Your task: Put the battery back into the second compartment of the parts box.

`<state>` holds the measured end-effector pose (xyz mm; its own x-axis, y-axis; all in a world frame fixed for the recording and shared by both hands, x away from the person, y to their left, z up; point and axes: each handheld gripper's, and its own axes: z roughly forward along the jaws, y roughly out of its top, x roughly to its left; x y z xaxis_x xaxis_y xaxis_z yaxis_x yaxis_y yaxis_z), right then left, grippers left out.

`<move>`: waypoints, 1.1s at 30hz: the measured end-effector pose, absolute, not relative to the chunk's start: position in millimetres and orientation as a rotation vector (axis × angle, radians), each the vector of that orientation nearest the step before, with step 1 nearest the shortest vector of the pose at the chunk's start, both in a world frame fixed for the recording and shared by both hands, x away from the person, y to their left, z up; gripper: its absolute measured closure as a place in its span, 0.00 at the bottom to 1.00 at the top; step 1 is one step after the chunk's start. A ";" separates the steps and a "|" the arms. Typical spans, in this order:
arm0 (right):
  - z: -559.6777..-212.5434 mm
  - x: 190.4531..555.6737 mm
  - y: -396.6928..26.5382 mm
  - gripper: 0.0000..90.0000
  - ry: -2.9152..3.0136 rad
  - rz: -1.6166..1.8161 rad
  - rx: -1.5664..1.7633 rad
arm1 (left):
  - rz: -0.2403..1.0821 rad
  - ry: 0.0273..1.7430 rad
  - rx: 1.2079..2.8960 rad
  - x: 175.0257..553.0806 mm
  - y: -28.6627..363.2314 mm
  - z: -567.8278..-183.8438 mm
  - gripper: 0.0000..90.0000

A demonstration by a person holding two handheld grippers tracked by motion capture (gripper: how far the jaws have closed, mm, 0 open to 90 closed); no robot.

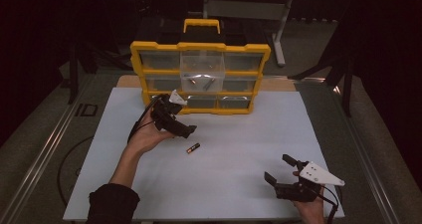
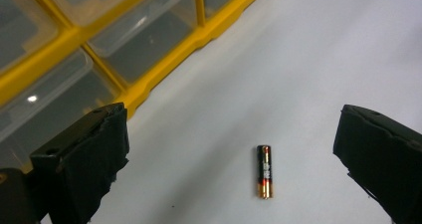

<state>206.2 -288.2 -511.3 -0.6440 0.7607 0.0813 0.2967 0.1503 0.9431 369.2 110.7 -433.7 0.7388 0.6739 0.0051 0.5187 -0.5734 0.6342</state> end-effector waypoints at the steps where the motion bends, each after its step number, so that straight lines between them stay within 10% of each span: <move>1: -511.2 206.1 -288.2 0.09 2.018 1.503 1.010 | 0.327 0.892 2.322 369.2 110.6 -435.3 0.02; 33: -511.1 205.7 -288.4 0.09 2.018 1.499 1.010 | 0.227 0.871 2.488 362.7 88.7 -502.9 0.18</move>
<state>205.7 -288.4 -511.1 -0.6425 0.7620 0.0813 0.2980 0.1507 0.9426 362.7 88.7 -502.9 0.7824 0.6228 -0.0049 0.5409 -0.6757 0.5009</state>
